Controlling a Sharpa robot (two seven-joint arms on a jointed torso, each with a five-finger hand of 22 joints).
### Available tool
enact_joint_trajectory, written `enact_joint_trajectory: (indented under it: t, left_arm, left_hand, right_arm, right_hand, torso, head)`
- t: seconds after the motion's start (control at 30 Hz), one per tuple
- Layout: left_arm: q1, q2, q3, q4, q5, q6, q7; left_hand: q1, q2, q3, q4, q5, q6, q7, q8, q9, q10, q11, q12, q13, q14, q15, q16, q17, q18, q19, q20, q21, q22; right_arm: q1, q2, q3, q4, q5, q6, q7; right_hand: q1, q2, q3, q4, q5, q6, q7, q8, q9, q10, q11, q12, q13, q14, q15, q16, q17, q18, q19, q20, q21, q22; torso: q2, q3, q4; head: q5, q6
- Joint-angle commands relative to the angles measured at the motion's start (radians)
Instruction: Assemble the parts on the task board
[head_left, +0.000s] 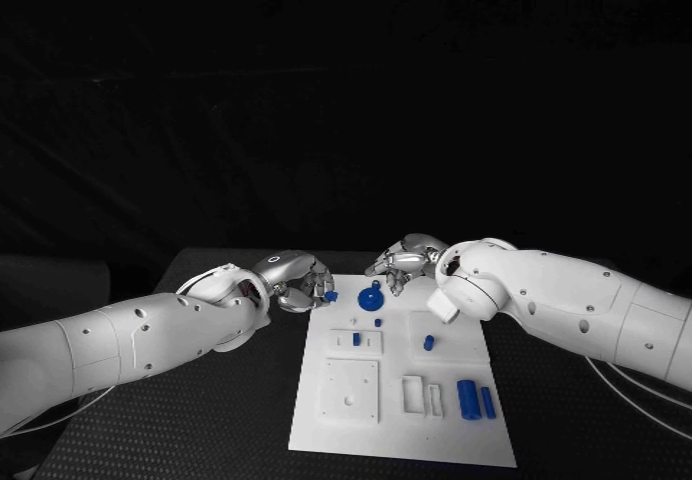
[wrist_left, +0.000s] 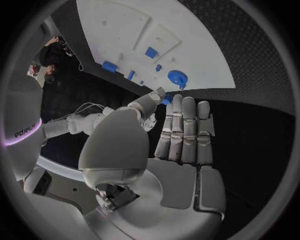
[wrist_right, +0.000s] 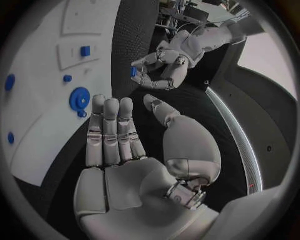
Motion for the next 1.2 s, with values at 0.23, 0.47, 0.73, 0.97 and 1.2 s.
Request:
enact_joint_trajectory:
  t: [0.23, 0.47, 0.73, 0.97, 1.2]
  left_arm:
    - [0.009, 0.009, 0.001, 0.023, 0.007, -0.005, -0.01]
    - [0.009, 0.011, 0.001, 0.035, 0.007, -0.003, -0.011]
    - [0.009, 0.014, 0.001, 0.044, 0.011, -0.002, -0.013]
    - [0.009, 0.015, 0.001, 0.048, 0.012, 0.002, -0.015]
    - [0.01, 0.011, 0.001, 0.034, 0.018, 0.009, -0.02]
  left_hand:
    - [0.001, -0.005, 0.005, 0.001, 0.001, 0.001, -0.002, 0.001, -0.001, 0.006, -0.001, 0.002, -0.001, 0.007, -0.001, -0.006, -0.001, 0.0, 0.01, -0.04, -0.002, 0.017]
    - [0.001, -0.004, 0.005, 0.001, 0.001, 0.001, -0.002, 0.001, -0.001, 0.007, -0.001, 0.002, -0.001, 0.007, -0.001, -0.006, -0.001, 0.0, 0.01, -0.04, -0.002, 0.017]
    - [0.001, -0.004, 0.005, 0.001, 0.001, 0.001, -0.002, 0.002, -0.001, 0.007, -0.001, 0.002, -0.001, 0.008, -0.001, -0.006, -0.002, 0.0, 0.01, -0.04, -0.002, 0.017]
    - [0.002, -0.003, 0.005, 0.001, 0.001, 0.001, -0.002, 0.002, -0.001, 0.007, -0.001, 0.002, -0.001, 0.008, -0.001, -0.006, -0.002, 0.0, 0.011, -0.04, -0.002, 0.017]
    - [0.004, -0.003, 0.005, 0.0, 0.001, 0.001, -0.002, 0.001, -0.002, 0.008, -0.002, 0.001, -0.002, 0.008, -0.001, -0.006, -0.002, 0.0, 0.011, -0.04, -0.002, 0.017]
  right_arm:
    - [0.0, 0.051, -0.031, -0.008, 0.118, -0.01, -0.153]
    - [-0.001, 0.072, -0.042, -0.017, 0.116, -0.023, -0.168]
    - [-0.008, 0.089, -0.049, -0.025, 0.124, -0.041, -0.153]
    - [-0.011, 0.094, -0.049, -0.021, 0.141, -0.037, -0.147]
    - [-0.011, 0.083, -0.049, -0.026, 0.118, -0.044, -0.143]
  right_hand:
    - [-0.02, 0.014, 0.01, -0.006, -0.007, 0.007, -0.011, -0.007, 0.001, -0.014, -0.007, 0.107, 0.149, 0.025, -0.027, 0.106, 0.104, 0.006, 0.035, -0.039, 0.141, 0.027]
    - [-0.026, 0.011, 0.012, -0.006, -0.007, 0.005, -0.01, -0.011, 0.0, -0.016, -0.006, 0.111, 0.169, 0.026, -0.026, 0.114, 0.113, 0.006, 0.029, -0.041, 0.161, 0.027]
    - [-0.043, 0.0, 0.012, 0.0, -0.012, 0.0, -0.008, -0.017, -0.003, -0.023, -0.004, 0.115, 0.193, 0.023, -0.024, 0.122, 0.124, 0.006, 0.019, -0.041, 0.183, 0.026]
    - [-0.048, -0.002, 0.015, 0.003, -0.02, -0.001, -0.006, -0.02, -0.004, -0.025, -0.003, 0.118, 0.211, 0.021, -0.023, 0.128, 0.132, 0.006, 0.012, -0.042, 0.199, 0.026]
    - [-0.047, 0.001, 0.018, 0.002, -0.019, -0.001, -0.006, -0.021, -0.005, -0.027, -0.002, 0.118, 0.22, 0.019, -0.023, 0.132, 0.137, 0.006, 0.008, -0.042, 0.206, 0.025]
  torso:
    - [0.002, 0.0007, 0.0015]
    - [0.002, 0.001, 0.0009]
    - [0.002, 0.0009, 0.0]
    - [0.002, 0.0013, 0.0009]
    - [0.001, 0.0018, 0.0004]
  head:
    - [0.001, 0.005]
    - [0.003, 0.002]
    - [0.004, 0.001]
    - [0.003, 0.0]
    - [0.003, 0.001]
